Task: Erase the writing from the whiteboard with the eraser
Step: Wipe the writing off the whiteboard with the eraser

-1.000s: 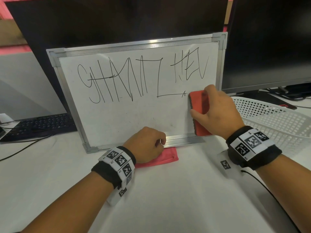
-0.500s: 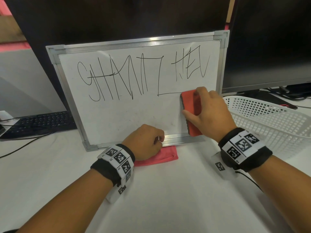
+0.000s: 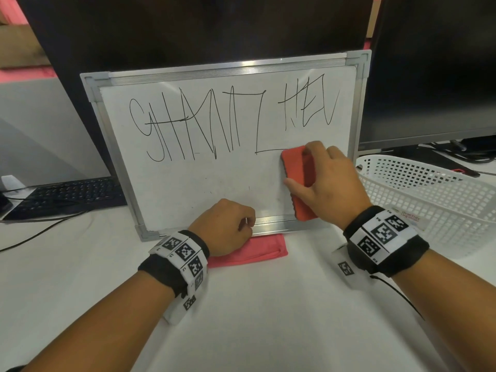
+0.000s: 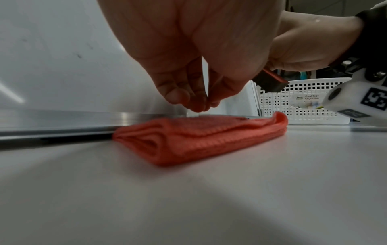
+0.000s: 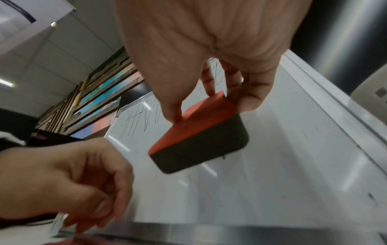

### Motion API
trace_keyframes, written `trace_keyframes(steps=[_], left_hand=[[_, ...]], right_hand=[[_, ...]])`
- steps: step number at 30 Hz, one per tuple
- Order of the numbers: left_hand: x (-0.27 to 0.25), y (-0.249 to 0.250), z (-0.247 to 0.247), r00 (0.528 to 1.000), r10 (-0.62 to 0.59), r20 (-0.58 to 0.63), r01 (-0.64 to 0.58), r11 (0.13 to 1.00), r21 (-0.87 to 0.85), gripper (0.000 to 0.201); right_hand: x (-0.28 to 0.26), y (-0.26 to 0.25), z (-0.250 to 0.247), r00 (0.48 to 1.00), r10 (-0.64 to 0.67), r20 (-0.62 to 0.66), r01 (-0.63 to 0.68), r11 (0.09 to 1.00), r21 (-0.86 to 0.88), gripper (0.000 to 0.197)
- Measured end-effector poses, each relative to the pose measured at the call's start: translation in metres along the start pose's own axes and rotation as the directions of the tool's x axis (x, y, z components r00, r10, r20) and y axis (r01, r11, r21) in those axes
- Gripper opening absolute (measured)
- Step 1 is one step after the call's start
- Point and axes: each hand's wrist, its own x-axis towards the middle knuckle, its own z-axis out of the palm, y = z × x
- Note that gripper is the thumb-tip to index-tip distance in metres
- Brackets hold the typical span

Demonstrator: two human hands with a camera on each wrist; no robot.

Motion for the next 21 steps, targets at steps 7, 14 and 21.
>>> trace_keyframes(steps=[7,14,21], left_hand=[[-0.012,-0.016,-0.007,1.000,-0.026,-0.010,0.026,1.000,-0.002,0.016],[-0.012,-0.018,-0.009,1.000,-0.023,-0.020,0.023,1.000,-0.006,0.014],[-0.012,-0.018,-0.008,0.999,-0.030,-0.023,0.029,0.999,-0.026,0.014]], right_hand=[[-0.004,-0.009,0.006,0.998,-0.036,0.041,0.036,0.999,-0.003,0.067],[0.003,-0.017,0.008,0.999,-0.018,-0.049,0.020,0.999,0.034,0.065],[0.007,-0.022,0.009,0.998,-0.023,-0.058,0.025,0.999,0.029,0.066]])
